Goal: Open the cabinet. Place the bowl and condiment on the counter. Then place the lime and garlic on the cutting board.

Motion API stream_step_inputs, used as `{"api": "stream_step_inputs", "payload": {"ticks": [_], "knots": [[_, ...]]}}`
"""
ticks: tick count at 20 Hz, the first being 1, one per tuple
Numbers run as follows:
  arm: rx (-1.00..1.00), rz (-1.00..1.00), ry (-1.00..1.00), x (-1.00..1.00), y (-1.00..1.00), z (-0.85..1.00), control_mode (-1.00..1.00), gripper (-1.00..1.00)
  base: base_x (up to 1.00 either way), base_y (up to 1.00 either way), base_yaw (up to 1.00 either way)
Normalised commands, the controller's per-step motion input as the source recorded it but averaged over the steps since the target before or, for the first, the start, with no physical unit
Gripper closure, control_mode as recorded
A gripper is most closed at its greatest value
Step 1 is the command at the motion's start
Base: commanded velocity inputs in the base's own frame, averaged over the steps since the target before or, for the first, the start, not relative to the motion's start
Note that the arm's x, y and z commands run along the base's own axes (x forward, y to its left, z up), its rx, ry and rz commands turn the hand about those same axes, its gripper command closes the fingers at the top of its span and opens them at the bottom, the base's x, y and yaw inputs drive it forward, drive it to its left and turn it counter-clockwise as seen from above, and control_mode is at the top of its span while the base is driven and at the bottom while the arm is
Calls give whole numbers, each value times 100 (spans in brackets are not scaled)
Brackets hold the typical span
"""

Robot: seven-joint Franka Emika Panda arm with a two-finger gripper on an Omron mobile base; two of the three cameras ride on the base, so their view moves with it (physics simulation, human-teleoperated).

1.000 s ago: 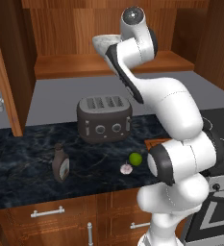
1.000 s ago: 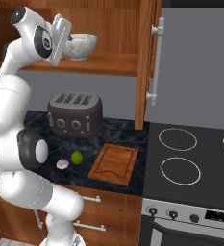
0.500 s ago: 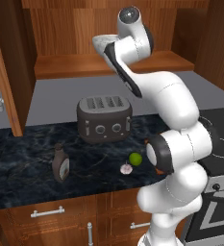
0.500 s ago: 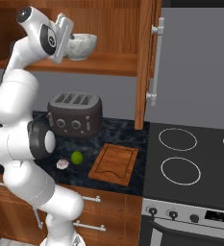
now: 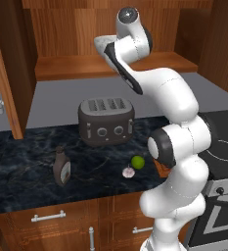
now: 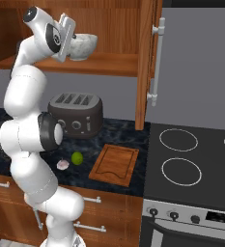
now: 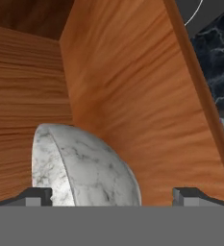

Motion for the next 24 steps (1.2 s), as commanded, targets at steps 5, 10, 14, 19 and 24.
{"api": "stream_step_inputs", "payload": {"ticks": [5,10,14,19,24], "knots": [[0,0,0,31,8,-5,-100,-100,0,0,0],[0,0,0,12,11,-8,-100,-100,0,0,0],[0,0,0,19,9,-8,-100,-100,0,0,0],[0,0,0,18,10,-13,-100,-100,0,0,0],[0,0,0,16,10,-13,-100,100,0,0,0]]}}
